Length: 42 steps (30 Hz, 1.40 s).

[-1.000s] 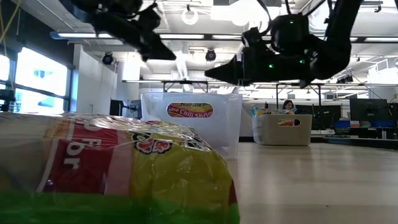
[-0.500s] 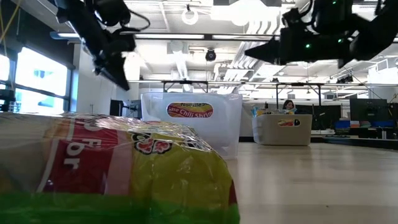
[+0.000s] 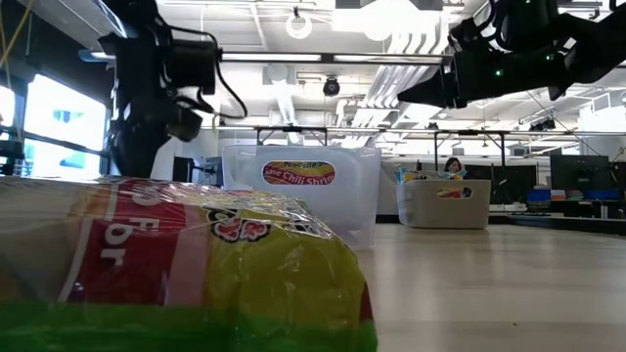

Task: Sort Maruchan noodles
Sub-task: Put the blue noodle pack into the white bin

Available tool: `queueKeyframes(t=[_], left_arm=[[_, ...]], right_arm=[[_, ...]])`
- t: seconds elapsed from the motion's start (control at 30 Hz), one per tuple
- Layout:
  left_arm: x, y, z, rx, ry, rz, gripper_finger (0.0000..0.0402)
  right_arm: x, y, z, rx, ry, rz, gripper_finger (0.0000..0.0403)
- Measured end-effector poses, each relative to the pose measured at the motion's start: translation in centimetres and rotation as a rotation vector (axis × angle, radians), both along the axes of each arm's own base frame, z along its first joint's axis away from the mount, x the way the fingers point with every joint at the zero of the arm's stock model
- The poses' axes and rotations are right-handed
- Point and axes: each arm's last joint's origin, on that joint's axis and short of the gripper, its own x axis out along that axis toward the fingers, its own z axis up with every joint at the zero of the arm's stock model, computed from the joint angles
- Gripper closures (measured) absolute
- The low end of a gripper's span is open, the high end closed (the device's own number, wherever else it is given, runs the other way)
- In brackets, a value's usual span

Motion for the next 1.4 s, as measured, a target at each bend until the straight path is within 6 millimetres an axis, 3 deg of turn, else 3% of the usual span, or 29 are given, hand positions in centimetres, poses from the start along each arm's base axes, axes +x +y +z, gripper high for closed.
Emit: queueKeyframes(t=[0.27,0.47,0.6,0.73,1.03,1.4], left_arm=[[1.5,-2.0,-2.2,-0.153,0.07,-0.1,0.027],[2.4,-2.5,-1.0,-0.144,0.025,-0.196,0.0277],[3.3,-1.6,1.5,-0.078,-0.065,-0.28,0.0273],[3.5,0.2,2.1,-0.053,-0.095,-0.288,0.0273],[2.6,5.0,-0.6,-0.104,0.005,-0.124,0.0249],[3.0,6.0,-3.8,-0.197,0.087,-0.201,0.0225]], right_arm=[[0.0,0.0,-0.1,0.004,0.011,0.0,0.0403],[0.0,0.0,-0.1,0.004,0.01,0.0,0.0403],[0.0,0.0,-0.1,0.011,0.008,-0.001,0.0403],[0.0,0.0,-0.1,0.014,0.007,0.001,0.0403],[0.0,0.0,-0.1,0.021,0.003,0.01,0.0403],[0.0,0.0,-0.1,0.022,0.004,0.011,0.0403]])
